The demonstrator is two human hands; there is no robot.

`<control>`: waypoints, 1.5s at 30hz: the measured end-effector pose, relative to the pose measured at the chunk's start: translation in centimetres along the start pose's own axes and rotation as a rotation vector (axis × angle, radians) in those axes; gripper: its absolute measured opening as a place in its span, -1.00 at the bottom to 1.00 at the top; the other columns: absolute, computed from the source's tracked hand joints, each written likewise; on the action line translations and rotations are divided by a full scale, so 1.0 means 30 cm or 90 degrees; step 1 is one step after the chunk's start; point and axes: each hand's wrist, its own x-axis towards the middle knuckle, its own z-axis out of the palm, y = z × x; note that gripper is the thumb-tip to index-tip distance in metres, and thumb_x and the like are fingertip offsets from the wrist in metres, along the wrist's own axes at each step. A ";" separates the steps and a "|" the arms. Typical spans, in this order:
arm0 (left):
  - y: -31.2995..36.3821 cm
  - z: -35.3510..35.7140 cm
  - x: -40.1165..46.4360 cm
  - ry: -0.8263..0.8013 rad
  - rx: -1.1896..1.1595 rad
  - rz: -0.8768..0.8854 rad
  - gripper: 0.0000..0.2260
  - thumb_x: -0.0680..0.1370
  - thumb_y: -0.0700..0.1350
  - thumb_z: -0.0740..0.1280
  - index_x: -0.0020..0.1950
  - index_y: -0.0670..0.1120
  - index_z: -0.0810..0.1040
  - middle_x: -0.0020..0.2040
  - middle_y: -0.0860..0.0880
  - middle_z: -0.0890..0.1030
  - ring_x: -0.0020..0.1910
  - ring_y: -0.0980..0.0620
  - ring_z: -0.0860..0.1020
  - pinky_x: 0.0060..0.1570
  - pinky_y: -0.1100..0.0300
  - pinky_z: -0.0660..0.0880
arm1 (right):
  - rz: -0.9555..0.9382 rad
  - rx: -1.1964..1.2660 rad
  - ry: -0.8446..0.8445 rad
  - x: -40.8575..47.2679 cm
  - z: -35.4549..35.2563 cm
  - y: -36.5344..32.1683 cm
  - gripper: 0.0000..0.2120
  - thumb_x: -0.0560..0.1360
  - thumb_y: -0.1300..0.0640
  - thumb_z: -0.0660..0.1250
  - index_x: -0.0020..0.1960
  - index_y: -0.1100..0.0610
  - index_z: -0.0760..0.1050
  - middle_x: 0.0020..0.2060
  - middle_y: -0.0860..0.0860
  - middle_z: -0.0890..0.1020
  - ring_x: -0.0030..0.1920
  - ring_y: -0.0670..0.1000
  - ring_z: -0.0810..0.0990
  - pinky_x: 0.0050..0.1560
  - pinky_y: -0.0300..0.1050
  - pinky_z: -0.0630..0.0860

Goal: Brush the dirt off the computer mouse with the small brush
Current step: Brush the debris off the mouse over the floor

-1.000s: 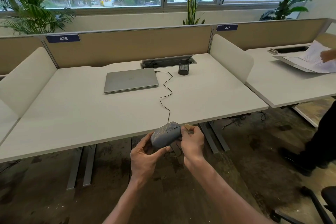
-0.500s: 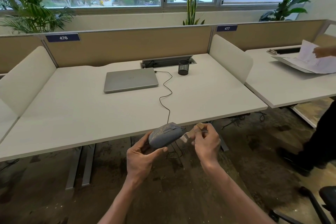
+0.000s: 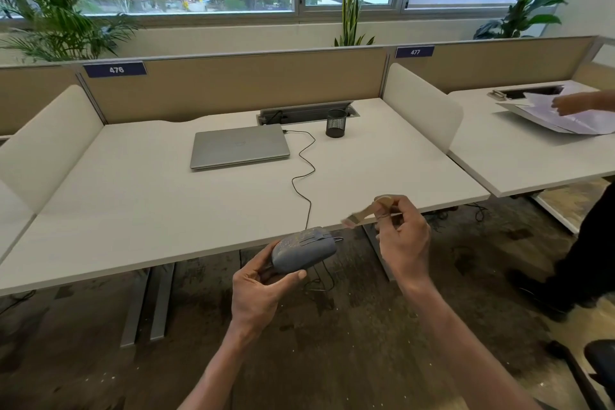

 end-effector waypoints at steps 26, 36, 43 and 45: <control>0.002 -0.005 0.005 -0.058 -0.010 -0.028 -0.28 0.30 -0.13 0.61 0.42 0.03 0.45 0.26 0.07 0.62 0.22 0.12 0.65 0.11 0.21 0.62 | -0.014 0.082 -0.104 0.029 0.021 -0.038 -0.87 0.60 0.28 0.35 0.05 0.08 0.59 -0.17 -0.12 0.69 -0.17 -0.05 0.70 -0.21 -0.16 0.67; -0.016 -0.022 0.025 -0.073 0.007 -0.042 -0.28 0.29 -0.11 0.68 0.39 -0.02 0.50 0.26 -0.02 0.66 0.24 0.05 0.64 0.15 0.20 0.61 | -0.060 0.032 -0.112 0.051 0.004 -0.045 -0.86 0.60 0.31 0.31 0.10 0.13 0.56 -0.07 -0.06 0.69 -0.11 -0.16 0.68 -0.13 -0.16 0.68; -0.028 -0.027 0.022 -0.108 0.027 -0.054 -0.37 0.36 -0.21 0.57 0.39 0.01 0.46 0.27 0.04 0.64 0.29 0.10 0.60 0.17 0.27 0.58 | -0.113 0.003 -0.194 0.075 -0.012 -0.060 -0.66 0.55 0.45 0.30 0.16 0.06 0.47 -0.09 -0.09 0.67 -0.04 -0.15 0.70 -0.09 -0.25 0.65; -0.030 -0.033 0.021 -0.120 0.031 -0.056 -0.36 0.38 -0.19 0.56 0.43 -0.02 0.43 0.31 0.01 0.60 0.31 0.11 0.59 0.20 0.26 0.57 | -0.117 -0.005 -0.203 0.081 -0.012 -0.060 -0.64 0.55 0.46 0.30 0.17 0.04 0.46 -0.09 -0.09 0.67 -0.04 -0.16 0.70 -0.09 -0.28 0.64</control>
